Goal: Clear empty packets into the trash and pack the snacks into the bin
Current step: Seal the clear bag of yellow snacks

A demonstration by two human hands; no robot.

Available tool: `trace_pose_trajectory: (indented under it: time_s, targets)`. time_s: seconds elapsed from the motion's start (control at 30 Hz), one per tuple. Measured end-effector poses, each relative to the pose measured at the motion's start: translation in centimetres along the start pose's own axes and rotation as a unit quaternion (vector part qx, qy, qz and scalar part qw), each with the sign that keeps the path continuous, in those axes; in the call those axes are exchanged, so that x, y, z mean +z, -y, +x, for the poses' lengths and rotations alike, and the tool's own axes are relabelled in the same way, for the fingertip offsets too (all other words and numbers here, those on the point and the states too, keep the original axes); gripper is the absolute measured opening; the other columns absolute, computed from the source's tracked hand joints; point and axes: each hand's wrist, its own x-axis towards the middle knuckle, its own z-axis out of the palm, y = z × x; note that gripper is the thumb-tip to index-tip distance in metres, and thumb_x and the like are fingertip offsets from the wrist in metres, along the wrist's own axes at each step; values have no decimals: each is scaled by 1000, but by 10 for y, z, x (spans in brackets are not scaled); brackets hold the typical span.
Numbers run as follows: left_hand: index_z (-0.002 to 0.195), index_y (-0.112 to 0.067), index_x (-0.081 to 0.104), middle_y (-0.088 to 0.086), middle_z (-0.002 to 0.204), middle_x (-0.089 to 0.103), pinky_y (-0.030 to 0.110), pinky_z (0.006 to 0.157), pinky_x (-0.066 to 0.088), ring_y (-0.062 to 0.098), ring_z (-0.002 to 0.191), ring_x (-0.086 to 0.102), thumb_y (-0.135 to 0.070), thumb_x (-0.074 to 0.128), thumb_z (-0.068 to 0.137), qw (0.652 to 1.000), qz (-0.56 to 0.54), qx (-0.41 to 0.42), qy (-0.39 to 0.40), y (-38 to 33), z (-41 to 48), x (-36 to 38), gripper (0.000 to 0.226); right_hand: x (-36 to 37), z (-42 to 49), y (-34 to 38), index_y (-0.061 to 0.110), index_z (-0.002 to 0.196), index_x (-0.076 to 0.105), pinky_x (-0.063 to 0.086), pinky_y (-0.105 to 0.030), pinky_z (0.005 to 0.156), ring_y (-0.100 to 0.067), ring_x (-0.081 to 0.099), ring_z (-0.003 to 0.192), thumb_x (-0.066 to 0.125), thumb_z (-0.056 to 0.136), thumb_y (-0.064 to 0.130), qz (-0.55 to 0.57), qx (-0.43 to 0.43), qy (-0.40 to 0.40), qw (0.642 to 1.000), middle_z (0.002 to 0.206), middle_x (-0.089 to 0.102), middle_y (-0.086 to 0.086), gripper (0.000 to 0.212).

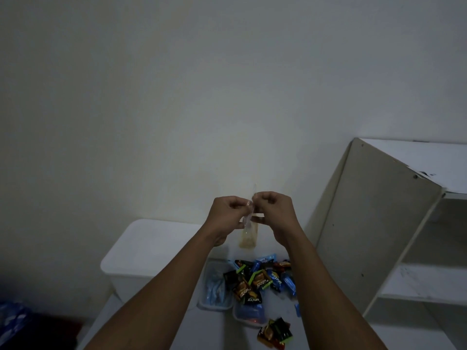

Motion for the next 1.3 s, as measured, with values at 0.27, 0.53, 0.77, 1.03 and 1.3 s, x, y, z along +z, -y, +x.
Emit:
trace_pose_trajectory:
  time_s: [0.27, 0.53, 0.77, 1.03, 1.3]
  targets:
    - [111, -3, 71, 25, 108, 70, 39, 80, 61, 27, 93, 72, 2, 67, 89, 998, -47, -14, 24, 9, 1, -3, 23, -3, -1, -6, -1, 113, 64, 61, -45, 83, -33, 74, 86, 65, 85, -6, -22, 16, 17, 999, 92, 71, -26, 29]
    - [109, -1, 70, 20, 102, 71, 39, 75, 61, 25, 88, 70, 3, 59, 94, 993, -113, -40, 6, 12, 3, -3, 20, -4, -6, -4, 8, 118, 64, 58, -49, 80, -21, 66, 72, 71, 75, -5, -161, -18, 63, 985, 73, 68, -8, 45]
    - [103, -2, 71, 17, 87, 65, 40, 72, 62, 22, 78, 67, -6, 58, 96, 994, -94, -38, -39, 9, 6, 1, 15, 3, -10, -1, 7, 110, 69, 57, -24, 61, -6, 64, 58, 68, 84, -1, -162, -53, 39, 985, 68, 66, -4, 27]
    - [95, -3, 70, 13, 83, 70, 43, 65, 61, 20, 66, 68, -8, 62, 94, 992, -105, -33, -62, -3, 6, -4, 10, 14, -9, -8, 14, 90, 77, 61, -44, 78, -20, 71, 77, 65, 89, 10, -172, -79, 6, 982, 80, 75, -4, 13]
    - [101, -2, 67, 18, 88, 69, 54, 74, 61, 25, 72, 67, -10, 57, 97, 994, -89, -34, -54, -3, 7, -6, 14, 20, -6, -4, 14, 88, 77, 60, -44, 77, -19, 70, 74, 60, 96, 14, -169, -89, -1, 982, 78, 74, -5, 19]
